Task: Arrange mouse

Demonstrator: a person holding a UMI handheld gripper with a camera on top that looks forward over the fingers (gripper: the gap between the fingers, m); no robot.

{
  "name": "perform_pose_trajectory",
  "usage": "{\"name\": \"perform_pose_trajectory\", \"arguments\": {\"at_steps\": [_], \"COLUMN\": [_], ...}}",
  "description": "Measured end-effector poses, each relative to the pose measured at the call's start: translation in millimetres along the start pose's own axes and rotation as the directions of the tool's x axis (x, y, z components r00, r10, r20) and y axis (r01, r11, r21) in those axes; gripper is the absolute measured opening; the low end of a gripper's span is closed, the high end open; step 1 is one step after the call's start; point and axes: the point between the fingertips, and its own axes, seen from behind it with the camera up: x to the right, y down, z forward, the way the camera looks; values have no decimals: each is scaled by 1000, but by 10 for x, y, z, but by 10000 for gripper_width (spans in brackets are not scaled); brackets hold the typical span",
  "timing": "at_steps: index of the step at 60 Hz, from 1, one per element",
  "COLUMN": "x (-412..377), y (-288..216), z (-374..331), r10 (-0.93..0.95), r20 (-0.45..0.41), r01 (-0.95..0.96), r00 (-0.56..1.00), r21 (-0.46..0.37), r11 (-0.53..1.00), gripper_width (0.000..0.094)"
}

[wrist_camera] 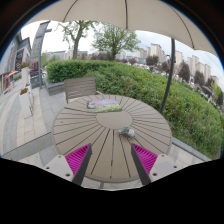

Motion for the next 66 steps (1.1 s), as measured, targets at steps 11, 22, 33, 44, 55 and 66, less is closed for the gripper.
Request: {"name": "perform_pose_trajectory", "arguments": {"at_steps": [11,22,33,44,55,66], "x": [514,709,861,987,1108,1246], "y": [190,327,412,395,216,95], "z": [452,1044,1695,2252,2675,2992], "r10": [-49,-26,30,47,62,104], "r20": [-77,-71,-62,-47,-16,-16], "r01": [53,28,-29,-48,-63,-105], "r00": [996,997,998,998,998,994], "r21": [45,33,6,-29,-46,-80], "r11": [998,999,1000,998,997,991], "gripper_width": [799,797,793,791,774,751]}}
